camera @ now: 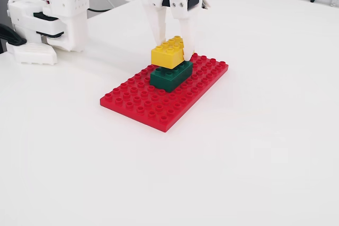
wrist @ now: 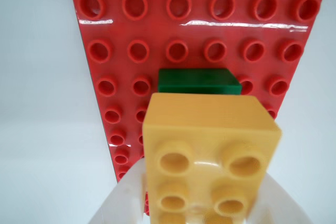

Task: Put yellow lego brick onto the green one

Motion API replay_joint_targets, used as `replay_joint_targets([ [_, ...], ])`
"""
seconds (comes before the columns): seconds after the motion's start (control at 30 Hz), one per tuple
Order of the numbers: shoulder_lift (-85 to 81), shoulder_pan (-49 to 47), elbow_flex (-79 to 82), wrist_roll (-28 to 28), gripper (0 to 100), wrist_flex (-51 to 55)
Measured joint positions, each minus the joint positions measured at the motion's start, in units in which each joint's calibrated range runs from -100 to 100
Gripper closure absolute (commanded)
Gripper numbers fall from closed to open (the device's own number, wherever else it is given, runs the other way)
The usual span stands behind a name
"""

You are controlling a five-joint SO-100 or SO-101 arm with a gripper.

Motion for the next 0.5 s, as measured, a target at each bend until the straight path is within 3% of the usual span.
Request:
replay_joint_targets([
  [0.5, 0.0, 0.0, 2.0, 0.0, 87, -2.7],
])
